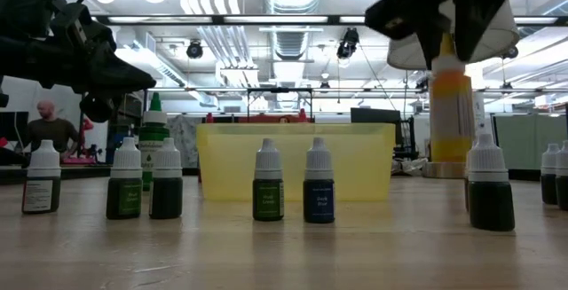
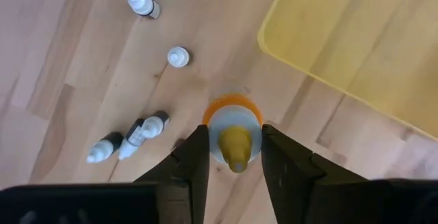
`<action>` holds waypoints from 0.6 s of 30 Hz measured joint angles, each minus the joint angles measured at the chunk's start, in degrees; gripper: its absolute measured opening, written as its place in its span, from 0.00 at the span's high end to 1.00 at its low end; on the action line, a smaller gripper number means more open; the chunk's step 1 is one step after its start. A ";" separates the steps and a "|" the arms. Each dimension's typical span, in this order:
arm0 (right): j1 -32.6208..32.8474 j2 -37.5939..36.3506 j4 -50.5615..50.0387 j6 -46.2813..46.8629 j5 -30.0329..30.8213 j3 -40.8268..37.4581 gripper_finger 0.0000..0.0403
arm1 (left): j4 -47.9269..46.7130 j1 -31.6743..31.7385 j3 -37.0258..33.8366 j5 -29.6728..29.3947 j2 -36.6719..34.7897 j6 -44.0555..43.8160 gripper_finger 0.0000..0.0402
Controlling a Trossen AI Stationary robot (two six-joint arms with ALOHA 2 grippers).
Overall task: Pick & Place food coloring
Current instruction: Put the bottom large yellow food coloring bottle into the bin
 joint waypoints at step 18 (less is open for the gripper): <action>-8.61 -0.70 -11.88 -1.89 0.20 15.76 0.74 | -0.02 -0.02 0.00 -0.02 -0.02 0.00 1.00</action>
